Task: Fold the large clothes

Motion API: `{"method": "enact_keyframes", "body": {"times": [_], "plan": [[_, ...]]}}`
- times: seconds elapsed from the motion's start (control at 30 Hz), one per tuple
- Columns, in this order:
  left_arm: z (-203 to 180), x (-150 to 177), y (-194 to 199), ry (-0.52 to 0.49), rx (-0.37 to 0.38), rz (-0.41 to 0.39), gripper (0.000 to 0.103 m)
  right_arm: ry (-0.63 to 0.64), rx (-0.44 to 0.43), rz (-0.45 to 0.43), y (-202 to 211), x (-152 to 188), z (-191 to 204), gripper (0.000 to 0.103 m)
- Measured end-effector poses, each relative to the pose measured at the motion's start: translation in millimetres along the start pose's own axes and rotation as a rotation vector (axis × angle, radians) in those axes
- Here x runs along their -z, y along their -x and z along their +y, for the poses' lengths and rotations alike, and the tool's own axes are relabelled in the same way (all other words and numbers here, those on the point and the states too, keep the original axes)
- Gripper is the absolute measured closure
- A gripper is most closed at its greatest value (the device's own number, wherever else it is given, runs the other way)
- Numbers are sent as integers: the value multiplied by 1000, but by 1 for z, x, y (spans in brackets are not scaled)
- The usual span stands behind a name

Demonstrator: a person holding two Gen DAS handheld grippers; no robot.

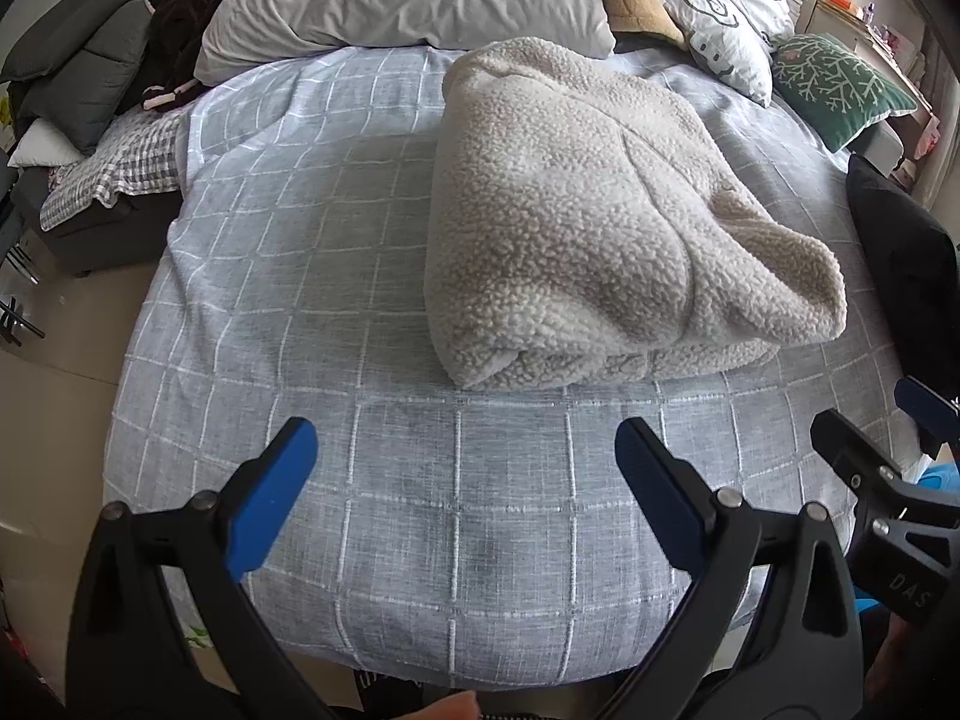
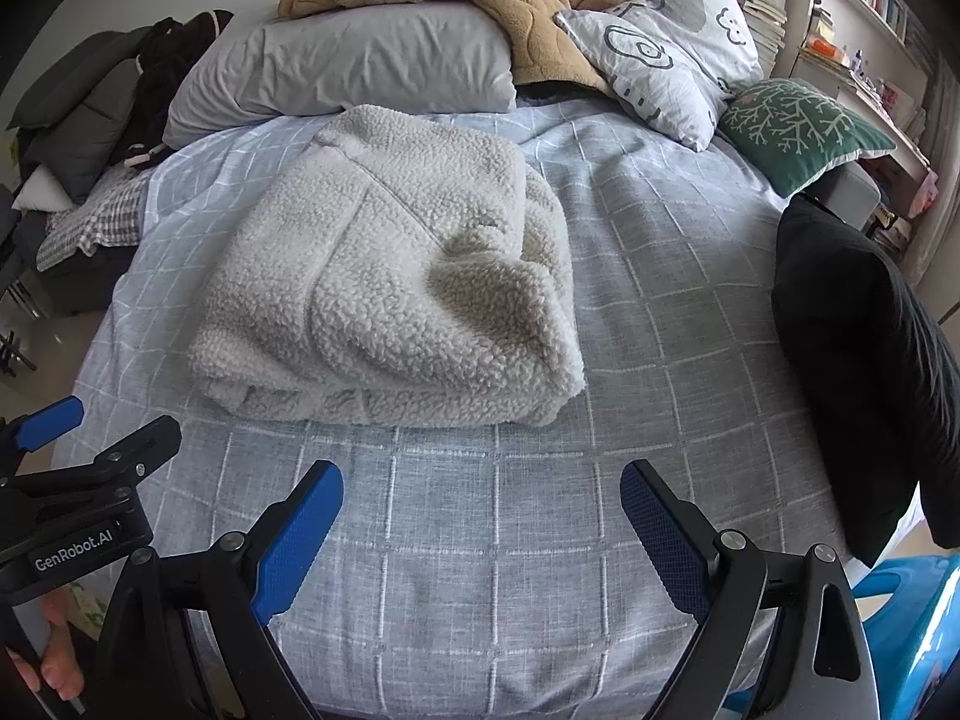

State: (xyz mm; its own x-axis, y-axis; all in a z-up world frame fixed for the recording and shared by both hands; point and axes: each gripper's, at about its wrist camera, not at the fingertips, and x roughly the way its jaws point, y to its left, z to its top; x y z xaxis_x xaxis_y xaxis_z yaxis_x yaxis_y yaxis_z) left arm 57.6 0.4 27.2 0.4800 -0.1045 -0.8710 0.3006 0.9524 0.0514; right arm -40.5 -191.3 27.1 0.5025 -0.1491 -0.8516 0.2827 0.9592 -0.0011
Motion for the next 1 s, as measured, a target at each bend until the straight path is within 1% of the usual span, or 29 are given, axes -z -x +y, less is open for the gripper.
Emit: {"method": "enact_keyframes", "body": {"times": [1.0], "plan": [[-3, -1, 2, -2, 5, 3, 4, -11, 1, -1, 1, 0, 0, 8]]}}
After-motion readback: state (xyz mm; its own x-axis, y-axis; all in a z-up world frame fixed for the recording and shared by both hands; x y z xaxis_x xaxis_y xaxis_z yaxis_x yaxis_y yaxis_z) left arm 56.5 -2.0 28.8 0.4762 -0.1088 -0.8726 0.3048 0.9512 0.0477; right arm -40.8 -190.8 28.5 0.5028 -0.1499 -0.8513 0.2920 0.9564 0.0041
